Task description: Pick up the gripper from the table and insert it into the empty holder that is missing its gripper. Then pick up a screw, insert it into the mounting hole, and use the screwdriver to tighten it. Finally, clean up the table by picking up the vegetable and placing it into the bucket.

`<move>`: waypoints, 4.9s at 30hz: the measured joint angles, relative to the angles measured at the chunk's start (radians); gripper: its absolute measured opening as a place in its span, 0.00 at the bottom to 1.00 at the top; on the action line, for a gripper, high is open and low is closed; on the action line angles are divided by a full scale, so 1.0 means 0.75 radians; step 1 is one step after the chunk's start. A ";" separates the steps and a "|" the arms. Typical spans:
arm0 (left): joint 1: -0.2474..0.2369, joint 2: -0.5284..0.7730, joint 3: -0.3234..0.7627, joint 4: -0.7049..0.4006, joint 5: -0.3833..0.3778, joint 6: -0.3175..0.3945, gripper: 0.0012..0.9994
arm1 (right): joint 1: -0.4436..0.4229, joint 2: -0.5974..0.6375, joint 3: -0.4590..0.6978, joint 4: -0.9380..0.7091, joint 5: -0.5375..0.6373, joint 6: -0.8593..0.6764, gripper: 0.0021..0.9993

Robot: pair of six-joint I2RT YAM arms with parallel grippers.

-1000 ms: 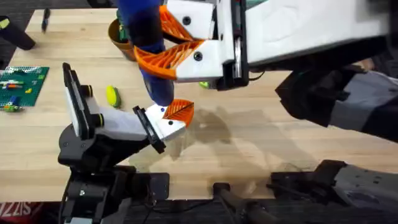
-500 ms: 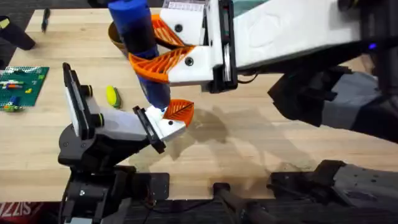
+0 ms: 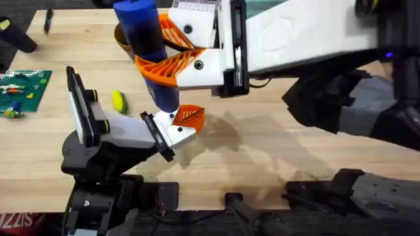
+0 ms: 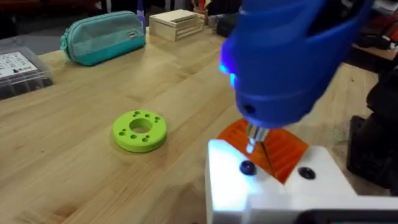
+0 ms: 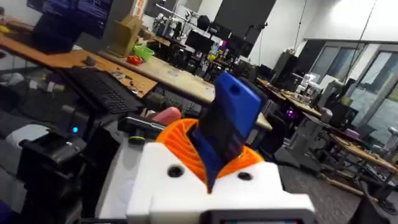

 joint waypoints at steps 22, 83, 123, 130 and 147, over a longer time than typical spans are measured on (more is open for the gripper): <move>0.000 0.000 0.000 0.000 0.000 0.000 0.01 | 0.026 0.049 0.000 0.022 0.010 -0.001 0.00; 0.000 -0.001 -0.001 0.002 0.000 0.004 0.01 | -0.028 0.053 0.208 0.055 -0.007 0.013 0.00; 0.000 -0.001 -0.001 0.002 0.000 0.004 0.01 | -0.595 0.584 0.361 -1.387 1.215 -1.947 0.00; 0.000 -0.001 -0.001 0.002 0.000 0.004 0.01 | -0.595 0.681 0.362 -1.386 1.326 -2.021 0.00; 0.000 -0.001 -0.001 0.002 0.000 0.004 0.01 | -0.581 0.617 0.402 -1.537 1.508 -1.859 0.98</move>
